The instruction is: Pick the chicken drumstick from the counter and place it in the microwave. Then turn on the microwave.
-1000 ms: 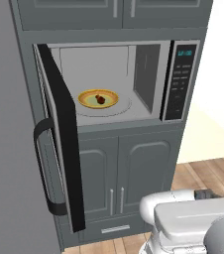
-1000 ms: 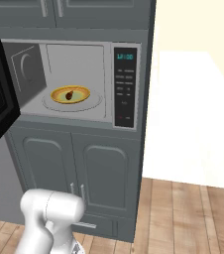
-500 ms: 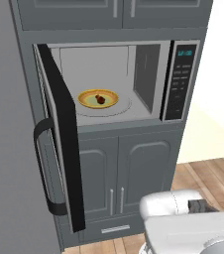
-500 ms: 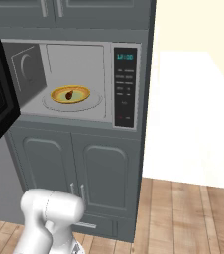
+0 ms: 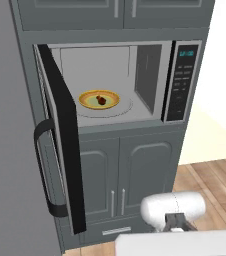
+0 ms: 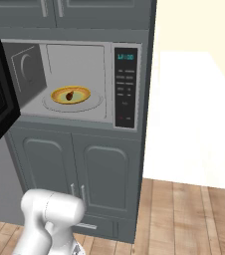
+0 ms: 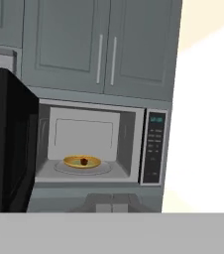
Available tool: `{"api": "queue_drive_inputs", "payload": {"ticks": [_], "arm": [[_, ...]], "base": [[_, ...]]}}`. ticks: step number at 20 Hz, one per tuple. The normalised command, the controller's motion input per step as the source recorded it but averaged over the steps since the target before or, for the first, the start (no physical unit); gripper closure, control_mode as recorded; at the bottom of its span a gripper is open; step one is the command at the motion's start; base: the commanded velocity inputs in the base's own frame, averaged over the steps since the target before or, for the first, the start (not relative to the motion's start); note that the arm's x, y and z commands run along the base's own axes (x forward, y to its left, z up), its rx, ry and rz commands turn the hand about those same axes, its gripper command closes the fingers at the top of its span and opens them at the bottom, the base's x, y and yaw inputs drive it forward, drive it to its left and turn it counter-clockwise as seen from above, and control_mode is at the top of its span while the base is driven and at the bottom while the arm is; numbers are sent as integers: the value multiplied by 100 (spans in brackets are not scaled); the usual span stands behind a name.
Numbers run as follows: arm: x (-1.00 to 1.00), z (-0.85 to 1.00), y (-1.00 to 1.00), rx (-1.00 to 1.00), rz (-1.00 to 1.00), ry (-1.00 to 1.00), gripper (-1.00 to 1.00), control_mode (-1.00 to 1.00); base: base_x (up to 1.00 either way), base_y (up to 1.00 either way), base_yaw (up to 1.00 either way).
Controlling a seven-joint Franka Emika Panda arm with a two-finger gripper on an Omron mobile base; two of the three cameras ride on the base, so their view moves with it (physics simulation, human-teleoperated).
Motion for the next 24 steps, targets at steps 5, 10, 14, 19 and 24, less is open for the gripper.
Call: {"api": "queue_drive_inputs", "payload": {"ticks": [5,10,14,19,24], "arm": [[0,-18,35,0,0,-6,100,-100],[9,-39,20,0,0,-3,100,-100],[27,-39,19,0,0,0,100,-100],[33,-24,37,0,0,0,100,-100],[45,-29,39,0,0,0,100,-100]], "base": [[0,0,0],[0,0,0],[0,0,0],[0,0,0],[0,0,0]]}}
